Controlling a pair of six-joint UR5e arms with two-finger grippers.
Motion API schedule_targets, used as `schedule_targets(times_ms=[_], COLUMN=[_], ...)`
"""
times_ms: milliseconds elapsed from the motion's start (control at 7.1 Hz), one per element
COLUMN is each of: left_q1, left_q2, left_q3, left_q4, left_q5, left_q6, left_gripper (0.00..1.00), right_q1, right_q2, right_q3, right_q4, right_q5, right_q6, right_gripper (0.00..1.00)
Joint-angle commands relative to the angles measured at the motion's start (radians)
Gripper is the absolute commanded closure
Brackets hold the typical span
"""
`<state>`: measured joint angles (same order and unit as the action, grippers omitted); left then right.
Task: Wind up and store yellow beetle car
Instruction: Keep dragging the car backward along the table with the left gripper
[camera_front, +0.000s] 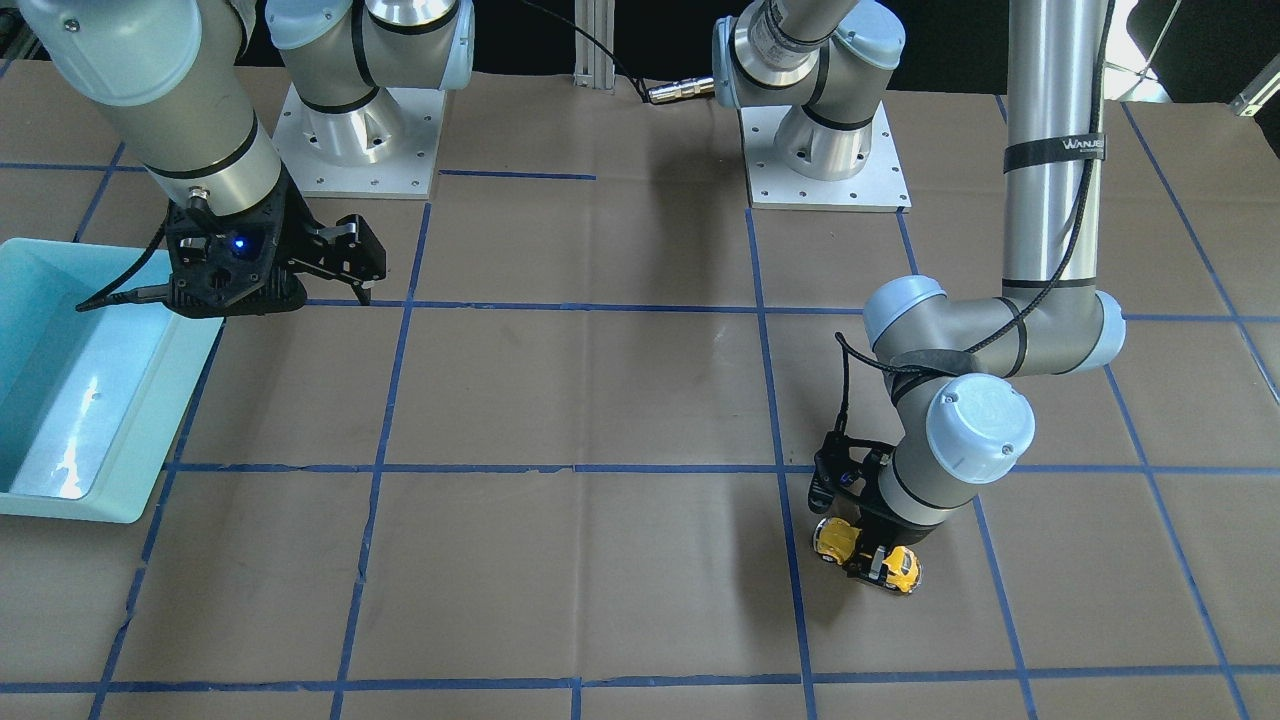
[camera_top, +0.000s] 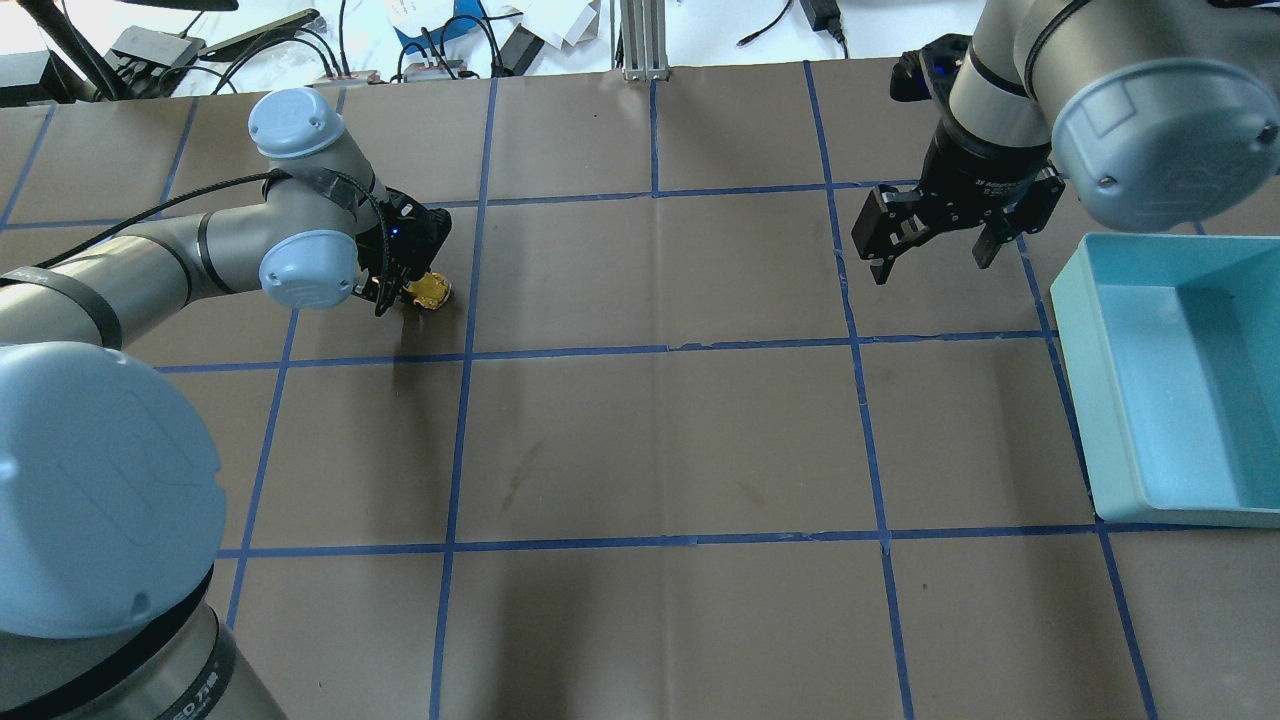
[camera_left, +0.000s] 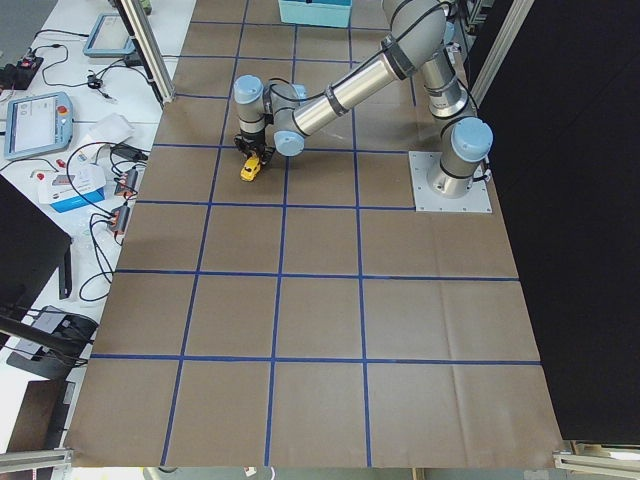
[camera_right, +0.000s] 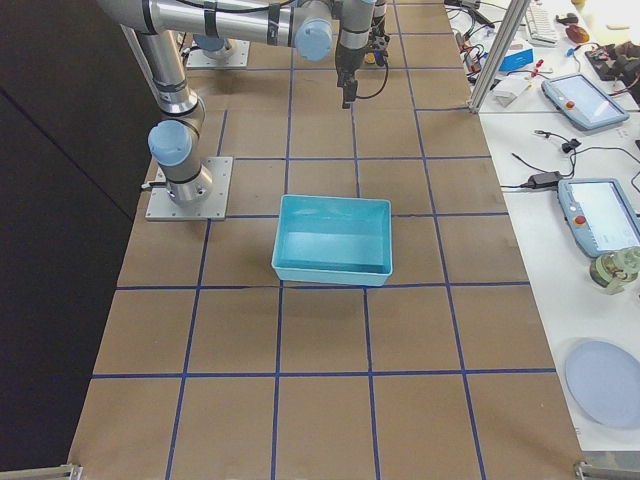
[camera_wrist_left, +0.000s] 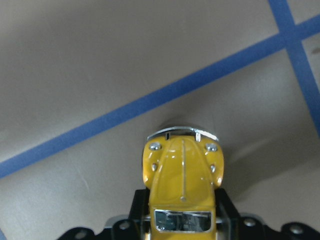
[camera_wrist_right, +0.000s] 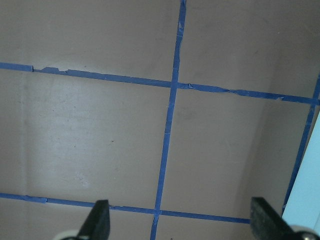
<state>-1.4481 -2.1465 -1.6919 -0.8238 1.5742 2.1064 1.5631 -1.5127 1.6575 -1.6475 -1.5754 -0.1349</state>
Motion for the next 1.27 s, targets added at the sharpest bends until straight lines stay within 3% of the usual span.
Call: schedule_targets(times_ms=[0,1127], left_q1=[0.017,0.077], left_q2=[-0.003,-0.016], left_q3=[0.003,0.014], left_q4=[0.002,0.003], left_q5=[-0.009,-0.014], left_q6=[0.027,0.118], left_gripper=[1.0,1.0], right_q1=[0.0,0.0], right_q2=[0.0,0.0], right_q3=[0.001,-0.001], right_q4=[0.0,0.0], right_q5=[0.0,0.0], right_q6=[0.0,-0.005], right_gripper=[0.0,0.0])
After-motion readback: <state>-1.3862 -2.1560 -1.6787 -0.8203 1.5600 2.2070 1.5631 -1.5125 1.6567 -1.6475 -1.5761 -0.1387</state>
